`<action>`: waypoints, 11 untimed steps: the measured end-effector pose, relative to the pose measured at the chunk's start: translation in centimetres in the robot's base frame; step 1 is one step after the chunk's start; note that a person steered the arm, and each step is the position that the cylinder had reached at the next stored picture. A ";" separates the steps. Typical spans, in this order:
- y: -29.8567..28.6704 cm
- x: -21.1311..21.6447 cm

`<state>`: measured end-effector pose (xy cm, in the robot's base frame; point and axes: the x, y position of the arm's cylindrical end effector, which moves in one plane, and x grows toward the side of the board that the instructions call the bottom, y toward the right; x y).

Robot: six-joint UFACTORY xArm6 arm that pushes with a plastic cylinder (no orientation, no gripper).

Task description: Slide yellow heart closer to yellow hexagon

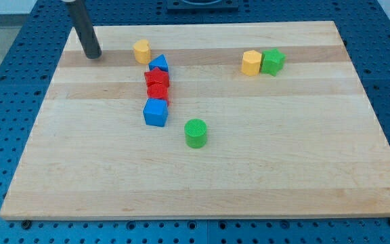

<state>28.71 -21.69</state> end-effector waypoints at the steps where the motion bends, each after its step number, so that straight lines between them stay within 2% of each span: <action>1: 4.8 0.0; 4: 14.7 -0.5; 5: 16.4 -0.7; 6: 16.8 -1.5; 8: 16.3 -6.3; 10: 19.7 -6.9; 11: 20.6 -5.6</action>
<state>23.09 -1.13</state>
